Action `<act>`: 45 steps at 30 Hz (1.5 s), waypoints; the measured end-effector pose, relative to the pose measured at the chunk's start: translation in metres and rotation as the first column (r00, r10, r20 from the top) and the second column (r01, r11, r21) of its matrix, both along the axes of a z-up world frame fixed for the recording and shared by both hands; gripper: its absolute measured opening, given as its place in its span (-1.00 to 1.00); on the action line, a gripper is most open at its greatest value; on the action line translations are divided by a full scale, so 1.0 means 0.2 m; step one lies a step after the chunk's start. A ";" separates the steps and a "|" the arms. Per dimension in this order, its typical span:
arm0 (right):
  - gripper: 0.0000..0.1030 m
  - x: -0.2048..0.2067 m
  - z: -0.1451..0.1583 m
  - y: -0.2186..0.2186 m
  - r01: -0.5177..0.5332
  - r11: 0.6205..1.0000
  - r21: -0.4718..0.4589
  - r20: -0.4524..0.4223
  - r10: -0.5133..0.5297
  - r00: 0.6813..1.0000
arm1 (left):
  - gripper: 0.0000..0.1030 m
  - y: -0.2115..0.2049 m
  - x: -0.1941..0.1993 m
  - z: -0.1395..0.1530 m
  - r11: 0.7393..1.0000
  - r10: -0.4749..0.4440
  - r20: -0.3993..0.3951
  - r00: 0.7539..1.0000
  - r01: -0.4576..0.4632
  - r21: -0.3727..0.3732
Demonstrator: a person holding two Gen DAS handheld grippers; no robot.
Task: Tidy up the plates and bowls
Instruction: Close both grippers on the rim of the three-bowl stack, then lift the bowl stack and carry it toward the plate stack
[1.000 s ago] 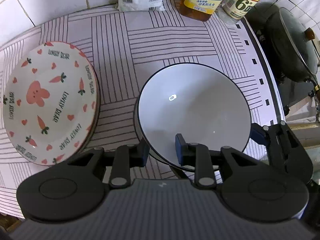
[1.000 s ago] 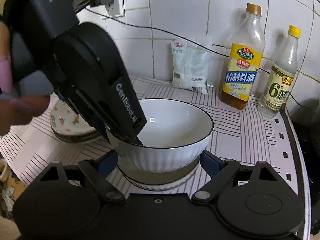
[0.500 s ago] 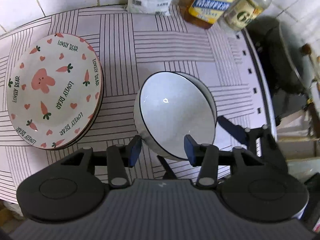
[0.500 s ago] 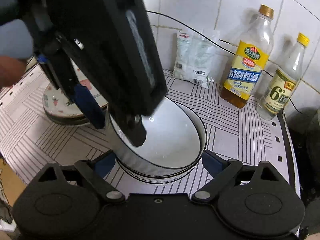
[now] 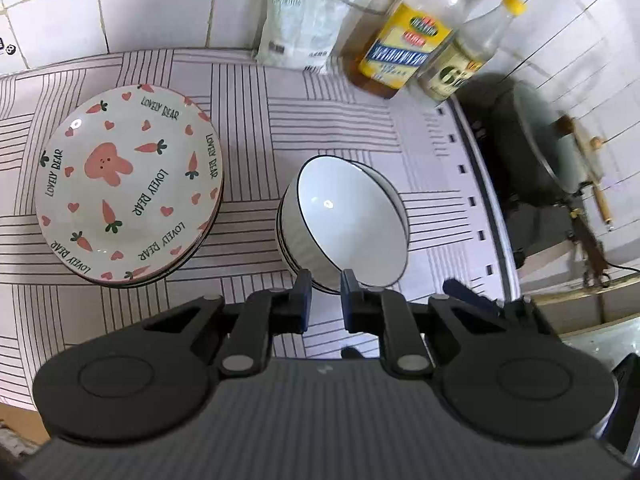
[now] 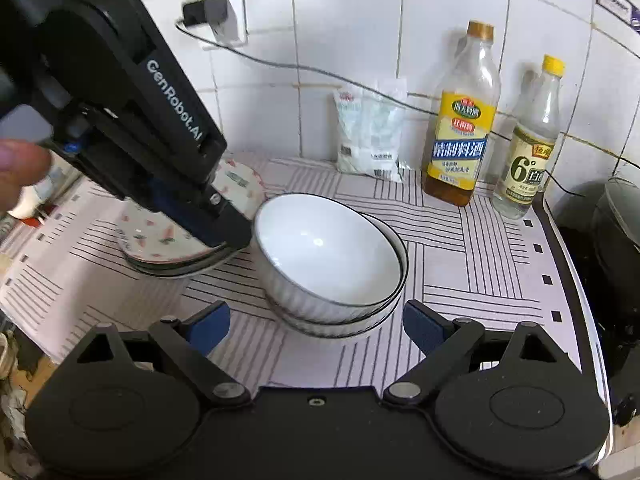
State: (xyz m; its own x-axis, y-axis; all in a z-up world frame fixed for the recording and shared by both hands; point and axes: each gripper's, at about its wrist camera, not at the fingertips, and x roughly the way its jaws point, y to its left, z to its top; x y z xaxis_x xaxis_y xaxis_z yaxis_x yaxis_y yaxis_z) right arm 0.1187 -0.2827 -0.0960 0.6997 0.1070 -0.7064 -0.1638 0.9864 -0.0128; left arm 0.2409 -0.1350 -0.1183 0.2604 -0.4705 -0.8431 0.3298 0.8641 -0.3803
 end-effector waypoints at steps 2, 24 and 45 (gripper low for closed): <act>0.85 -0.06 0.02 0.02 -0.006 1.000 0.000 0.012 0.006 1.000 | -0.69 0.05 -0.05 0.01 1.000 0.001 0.032 0.999 0.000 -0.013; 0.86 -0.16 -0.36 -0.01 0.029 0.996 0.085 0.108 -0.038 0.993 | 0.04 0.32 -0.25 -0.08 0.985 0.069 0.139 0.988 -0.045 -0.167; 0.86 0.11 -0.55 -0.03 0.031 0.999 0.034 0.066 -0.033 0.997 | -0.56 0.15 0.11 -0.26 0.976 0.077 0.089 0.993 -0.057 -0.208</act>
